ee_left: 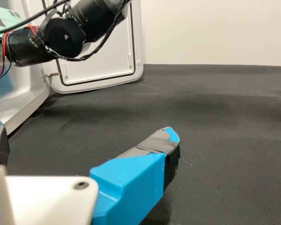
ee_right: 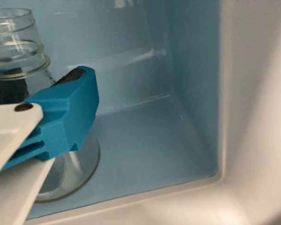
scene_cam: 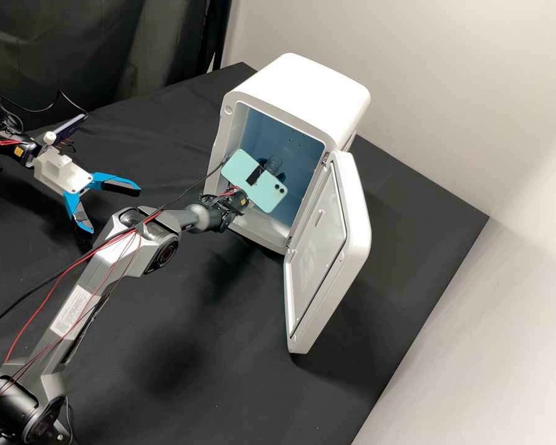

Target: Place the flask in the incubator

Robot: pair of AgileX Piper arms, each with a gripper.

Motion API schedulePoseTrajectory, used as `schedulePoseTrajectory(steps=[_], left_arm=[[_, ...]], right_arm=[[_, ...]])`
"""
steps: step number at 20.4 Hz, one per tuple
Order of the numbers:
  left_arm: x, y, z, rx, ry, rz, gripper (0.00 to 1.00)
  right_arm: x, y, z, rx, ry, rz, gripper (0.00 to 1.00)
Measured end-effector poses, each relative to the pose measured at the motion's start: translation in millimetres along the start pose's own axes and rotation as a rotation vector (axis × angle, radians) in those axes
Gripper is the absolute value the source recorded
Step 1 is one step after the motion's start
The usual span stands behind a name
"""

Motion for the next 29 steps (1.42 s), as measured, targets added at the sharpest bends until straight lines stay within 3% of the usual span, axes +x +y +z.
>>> schedulePoseTrajectory(steps=[6,19,23,26,29], left_arm=[[0.0,0.0,0.0,0.000,0.000,0.000,1.00],[0.0,0.0,0.0,0.000,0.000,0.000,1.00],[0.0,0.0,0.0,0.000,0.000,0.000,1.00],[0.0,0.0,0.0,0.000,0.000,0.000,1.00],[0.0,0.0,0.0,0.000,0.000,0.000,1.00]], right_arm=[[5.7,10.3,9.1,0.011,-0.005,0.029,0.00],[8.8,13.7,16.5,0.010,-0.016,0.044,0.00],[8.7,14.4,17.1,-0.025,-0.023,0.051,0.00],[8.5,12.6,16.8,-0.071,-0.024,0.050,0.00],[8.0,11.4,17.4,-0.085,-0.025,0.058,0.00]])
